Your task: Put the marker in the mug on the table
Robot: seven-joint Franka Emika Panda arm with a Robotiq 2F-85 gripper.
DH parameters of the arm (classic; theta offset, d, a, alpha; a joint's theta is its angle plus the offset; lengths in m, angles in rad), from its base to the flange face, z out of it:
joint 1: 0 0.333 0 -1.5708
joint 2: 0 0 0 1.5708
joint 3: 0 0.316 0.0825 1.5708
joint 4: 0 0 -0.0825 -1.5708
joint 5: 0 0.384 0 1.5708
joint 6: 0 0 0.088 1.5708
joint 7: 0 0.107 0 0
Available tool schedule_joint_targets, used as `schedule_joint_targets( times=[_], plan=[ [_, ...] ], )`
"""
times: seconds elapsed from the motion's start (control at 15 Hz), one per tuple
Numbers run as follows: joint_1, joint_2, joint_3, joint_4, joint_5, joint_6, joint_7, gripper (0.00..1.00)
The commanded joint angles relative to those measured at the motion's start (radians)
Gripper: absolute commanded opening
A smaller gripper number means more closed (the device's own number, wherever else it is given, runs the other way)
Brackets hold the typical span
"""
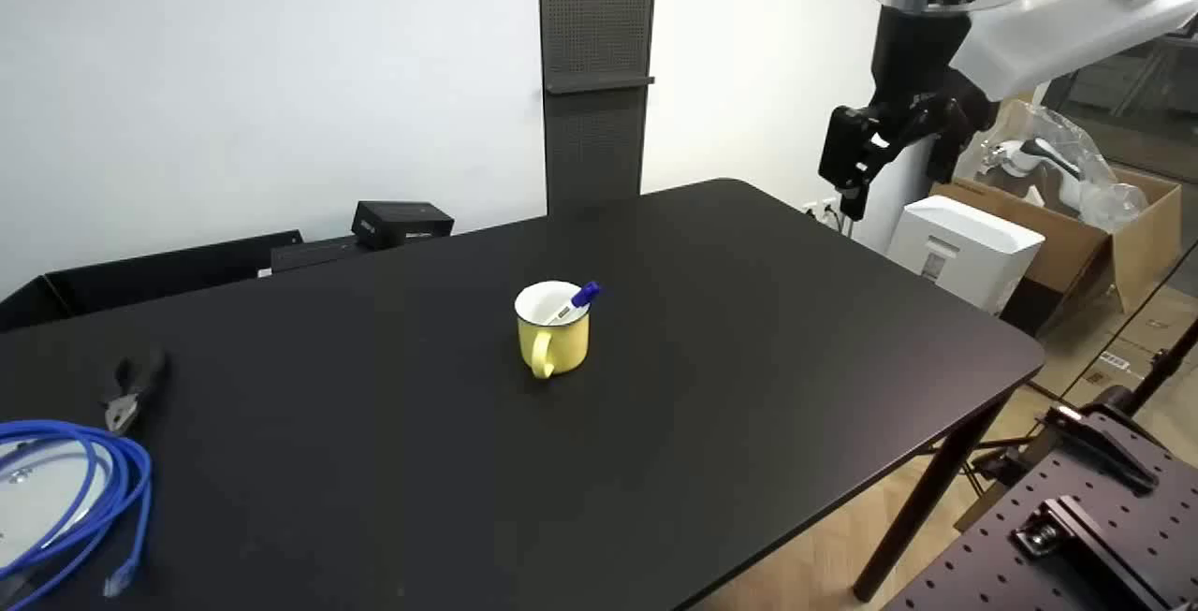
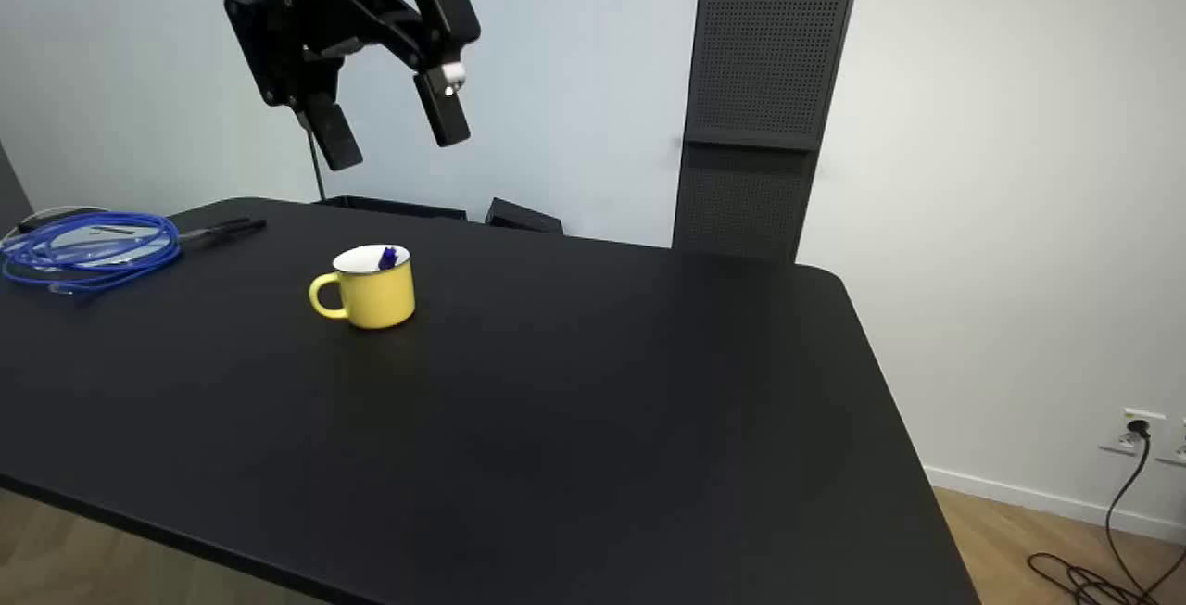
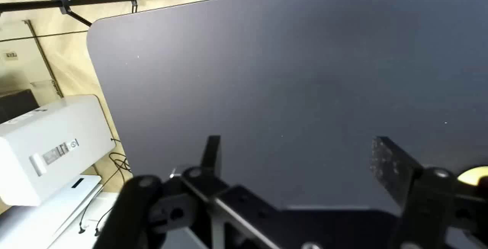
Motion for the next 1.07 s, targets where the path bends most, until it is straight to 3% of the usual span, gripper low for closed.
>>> schedule_joint_targets(
  times=[0.0,0.73,1.0],
  plan=[
    [0.013,0.001,-0.012,0.002,-0.008,-0.005,0.007,1.00],
    [0.013,0.001,-0.012,0.002,-0.008,-0.005,0.007,1.00],
    [0.044,0.085,-0.010,0.041,-0.009,0.092,-0.044,1.00]
  ],
)
